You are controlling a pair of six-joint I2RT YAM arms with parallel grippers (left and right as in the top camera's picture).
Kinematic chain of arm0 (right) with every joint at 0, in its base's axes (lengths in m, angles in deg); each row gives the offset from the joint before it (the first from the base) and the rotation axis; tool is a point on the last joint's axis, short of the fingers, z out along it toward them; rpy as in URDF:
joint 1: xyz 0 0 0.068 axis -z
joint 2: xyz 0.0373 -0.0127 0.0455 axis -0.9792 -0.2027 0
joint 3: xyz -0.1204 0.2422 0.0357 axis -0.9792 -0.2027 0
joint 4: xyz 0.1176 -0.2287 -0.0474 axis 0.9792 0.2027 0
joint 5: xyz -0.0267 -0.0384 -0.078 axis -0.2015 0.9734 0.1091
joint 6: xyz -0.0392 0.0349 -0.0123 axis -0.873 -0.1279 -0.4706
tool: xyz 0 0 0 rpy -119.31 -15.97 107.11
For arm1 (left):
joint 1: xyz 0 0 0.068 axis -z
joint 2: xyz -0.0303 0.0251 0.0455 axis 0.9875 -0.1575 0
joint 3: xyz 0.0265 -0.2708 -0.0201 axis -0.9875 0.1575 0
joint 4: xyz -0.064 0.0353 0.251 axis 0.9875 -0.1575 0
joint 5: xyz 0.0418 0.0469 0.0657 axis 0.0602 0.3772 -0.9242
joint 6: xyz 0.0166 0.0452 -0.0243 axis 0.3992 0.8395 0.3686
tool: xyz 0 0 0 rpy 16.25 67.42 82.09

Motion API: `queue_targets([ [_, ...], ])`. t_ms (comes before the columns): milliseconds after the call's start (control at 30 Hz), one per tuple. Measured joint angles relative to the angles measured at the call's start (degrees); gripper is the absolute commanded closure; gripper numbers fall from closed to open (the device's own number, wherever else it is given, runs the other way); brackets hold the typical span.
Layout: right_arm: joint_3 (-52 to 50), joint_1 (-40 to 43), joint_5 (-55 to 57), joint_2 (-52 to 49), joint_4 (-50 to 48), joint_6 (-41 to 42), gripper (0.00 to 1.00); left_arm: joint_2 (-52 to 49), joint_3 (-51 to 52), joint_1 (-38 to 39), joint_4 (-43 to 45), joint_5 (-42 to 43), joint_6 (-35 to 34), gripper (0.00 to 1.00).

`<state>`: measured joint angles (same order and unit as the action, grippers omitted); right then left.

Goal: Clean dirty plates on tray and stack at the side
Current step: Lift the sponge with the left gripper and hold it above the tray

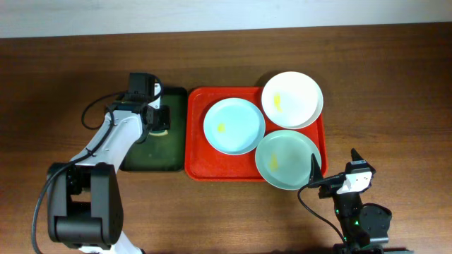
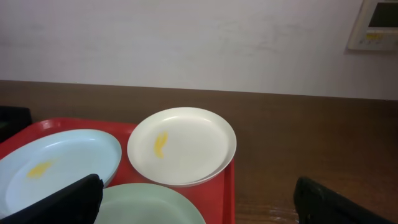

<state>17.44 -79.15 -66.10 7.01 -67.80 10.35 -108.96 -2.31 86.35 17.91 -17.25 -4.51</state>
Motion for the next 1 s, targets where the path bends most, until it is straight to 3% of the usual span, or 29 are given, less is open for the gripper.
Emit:
queue_targets([
  [1000, 0.0, 0.0, 0.0, 0.0, 0.0, 0.02, 0.02, 0.0, 0.0, -0.02, 3.34, -0.15, 0.02, 1.0],
])
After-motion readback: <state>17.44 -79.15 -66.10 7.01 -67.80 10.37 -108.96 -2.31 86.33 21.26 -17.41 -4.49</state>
